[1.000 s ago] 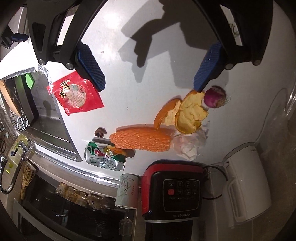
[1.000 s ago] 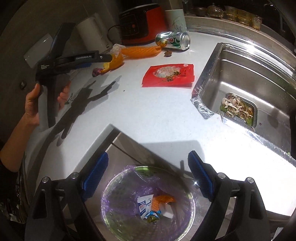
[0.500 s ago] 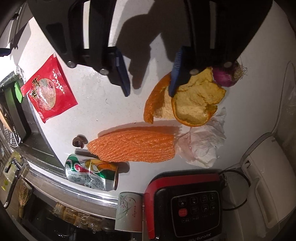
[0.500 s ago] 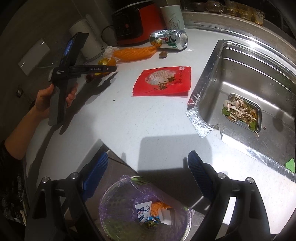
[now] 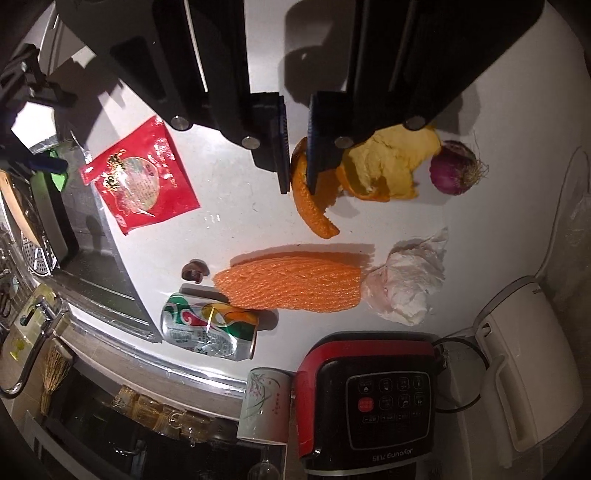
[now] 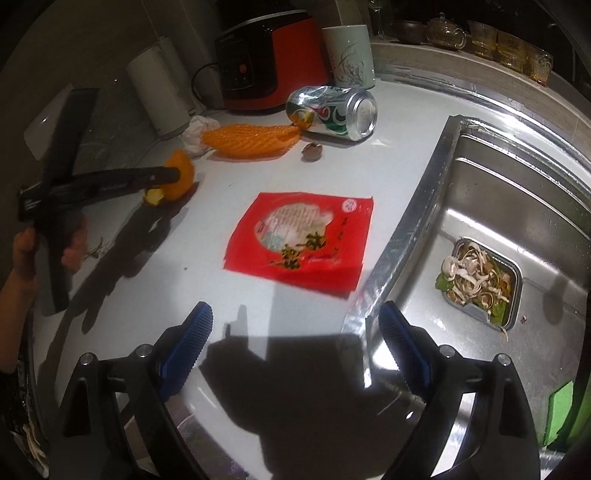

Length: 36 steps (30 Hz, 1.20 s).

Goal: Collect trash
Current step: 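Grasp the orange peel with the left tool while the right tool grasps the red snack bag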

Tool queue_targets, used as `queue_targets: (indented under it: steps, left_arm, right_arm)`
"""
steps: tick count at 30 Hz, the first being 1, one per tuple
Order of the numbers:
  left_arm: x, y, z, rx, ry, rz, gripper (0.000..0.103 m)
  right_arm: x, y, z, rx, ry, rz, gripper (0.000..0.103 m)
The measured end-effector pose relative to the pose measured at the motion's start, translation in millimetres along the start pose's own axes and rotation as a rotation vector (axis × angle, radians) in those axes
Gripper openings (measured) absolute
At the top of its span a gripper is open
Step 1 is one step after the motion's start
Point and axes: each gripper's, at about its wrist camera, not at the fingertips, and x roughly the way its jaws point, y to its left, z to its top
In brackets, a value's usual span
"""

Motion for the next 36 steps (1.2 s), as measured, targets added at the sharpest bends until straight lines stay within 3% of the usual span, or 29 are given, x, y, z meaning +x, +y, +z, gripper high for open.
queue_targets:
  steps: [5, 10, 13, 16, 17, 20, 36]
  left_arm:
    - [-28, -15, -20, -0.046, -0.026, -0.022, 0.008]
    - [-42, -25, -42, -0.088, -0.023, -0.033, 0.008]
    - [-46, -27, -52, -0.109, -0.017, -0.03, 0.008]
    - [-50, -26, -60, -0.124, -0.015, -0.022, 0.008]
    - [-52, -26, -62, -0.13, -0.013, -0.021, 0.008]
    - [-56, -24, -68, -0.137, -0.014, -0.022, 0.008]
    - [-79, 0, -72, -0.146, -0.057, -0.02, 0.008]
  right_arm:
    - [26, -13, 20, 0.021, 0.001, -0.017, 0.091]
    - [43, -6, 28, -0.047, 0.002, -0.067, 0.087]
    - [46, 1, 31, -0.113, 0.0, -0.101, 0.065]
    - [47, 6, 33, -0.155, -0.004, -0.11, 0.032]
    - [48, 6, 34, -0.157, -0.002, -0.102, 0.017]
    - [48, 4, 34, -0.134, 0.007, -0.063, 0.004]
    - [-16, 28, 13, -0.122, -0.085, -0.037, 0.003]
